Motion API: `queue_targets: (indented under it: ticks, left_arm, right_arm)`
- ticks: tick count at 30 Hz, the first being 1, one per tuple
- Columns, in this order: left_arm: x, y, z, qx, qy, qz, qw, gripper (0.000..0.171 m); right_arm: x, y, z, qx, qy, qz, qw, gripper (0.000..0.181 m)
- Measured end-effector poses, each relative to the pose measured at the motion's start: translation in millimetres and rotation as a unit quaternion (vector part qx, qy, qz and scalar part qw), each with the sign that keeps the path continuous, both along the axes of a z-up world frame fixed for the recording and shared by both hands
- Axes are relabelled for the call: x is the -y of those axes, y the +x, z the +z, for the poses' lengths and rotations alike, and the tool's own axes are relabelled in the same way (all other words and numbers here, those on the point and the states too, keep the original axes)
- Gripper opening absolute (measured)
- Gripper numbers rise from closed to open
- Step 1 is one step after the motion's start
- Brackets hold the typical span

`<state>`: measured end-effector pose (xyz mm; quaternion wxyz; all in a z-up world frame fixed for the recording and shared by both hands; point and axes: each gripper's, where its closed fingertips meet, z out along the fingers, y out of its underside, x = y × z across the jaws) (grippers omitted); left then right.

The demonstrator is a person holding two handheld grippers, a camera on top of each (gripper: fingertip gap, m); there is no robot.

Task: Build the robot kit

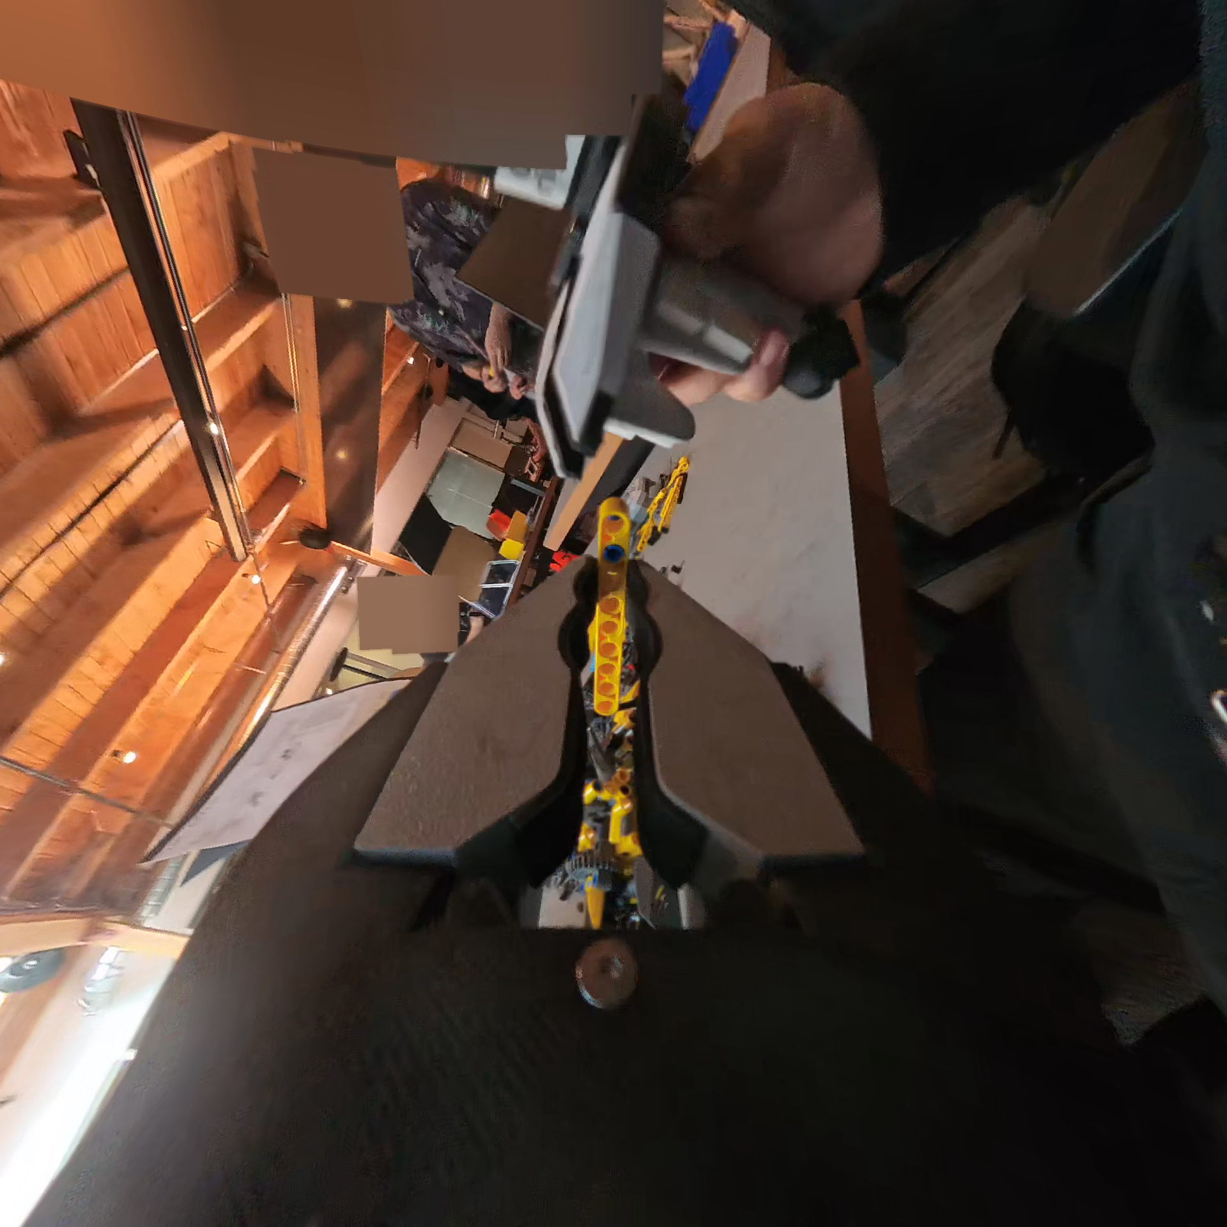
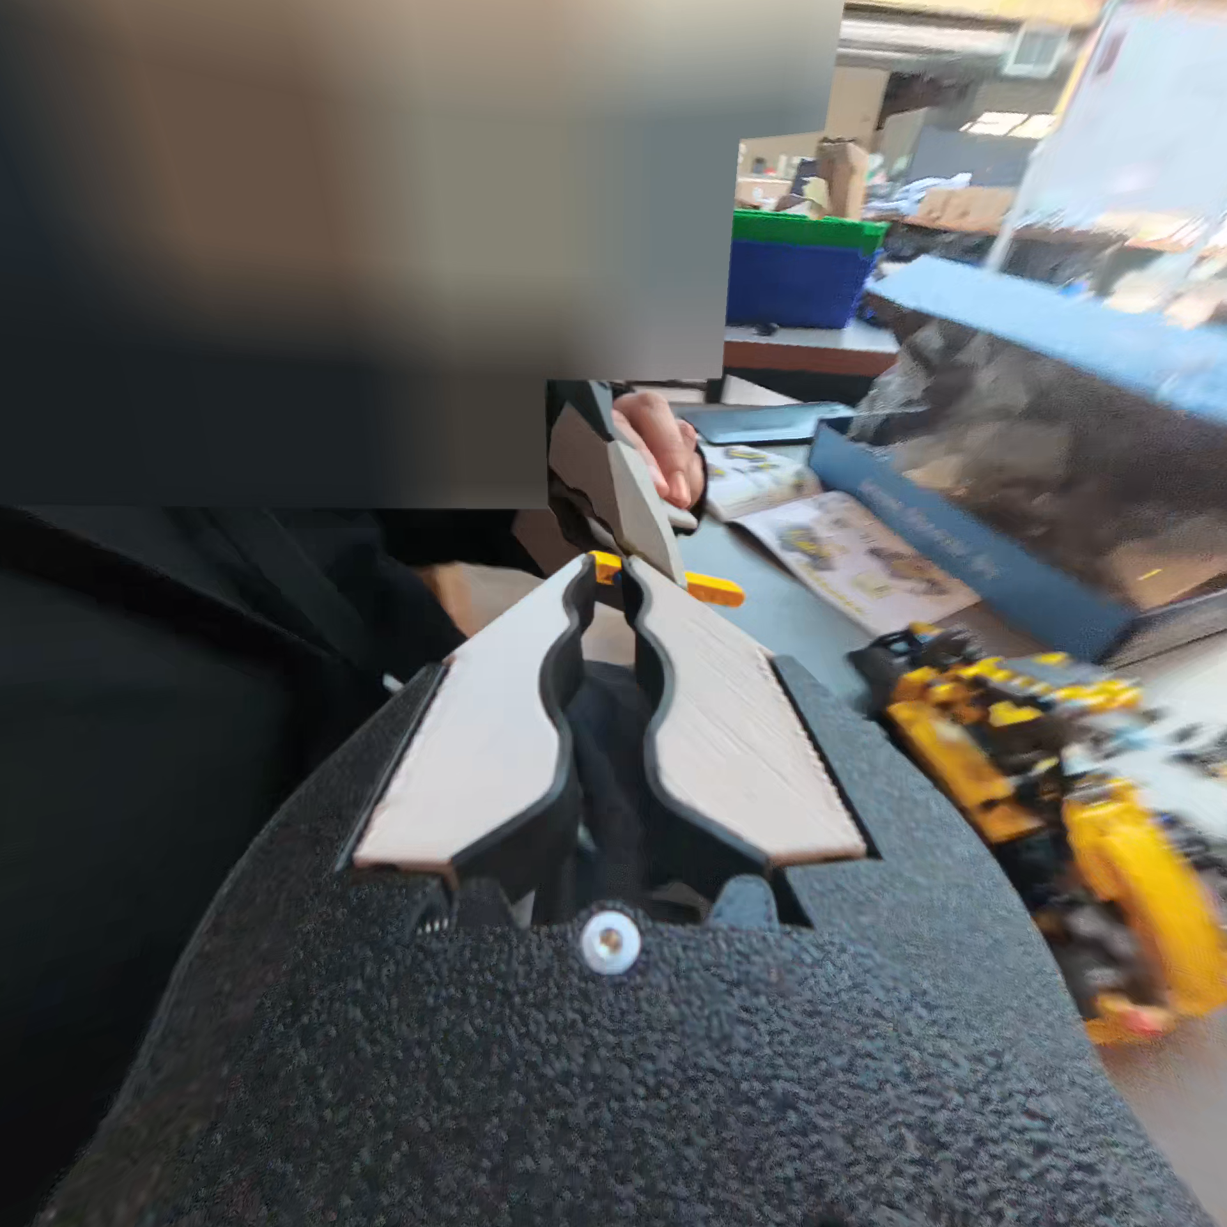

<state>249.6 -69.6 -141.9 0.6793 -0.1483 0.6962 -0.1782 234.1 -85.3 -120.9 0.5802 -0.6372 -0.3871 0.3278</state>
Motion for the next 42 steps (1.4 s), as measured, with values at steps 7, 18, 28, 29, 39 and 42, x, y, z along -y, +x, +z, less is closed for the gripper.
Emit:
queue_targets:
  ticks: [7,18,28,29,39,42]
  left_arm:
    - [4,3,-2,0.007,0.042,-0.007,0.999,0.005]
    - [0,2,1,0.018,0.081,0.011,0.997,0.005]
    - [5,2,1,0.022,0.102,0.005,0.995,0.004]
    - [5,2,1,0.021,0.101,0.005,0.995,0.005]
    - [5,5,-3,0.015,0.049,-0.011,0.999,0.006]
    - [5,5,-3,0.013,0.01,-0.027,1.0,0.006]
  right_arm:
    - [-9,20,-13,-0.177,-0.245,0.064,0.951,0.011]
    - [-5,11,-21,-0.178,-0.288,0.096,0.936,0.005]
    - [-4,9,-17,-0.177,-0.272,0.105,0.94,0.01]
    - [-4,8,-17,-0.174,-0.269,0.106,0.941,0.01]
    - [-2,7,-20,-0.122,-0.221,0.09,0.963,0.005]
    - [-2,6,-18,-0.106,-0.202,0.082,0.97,0.005]
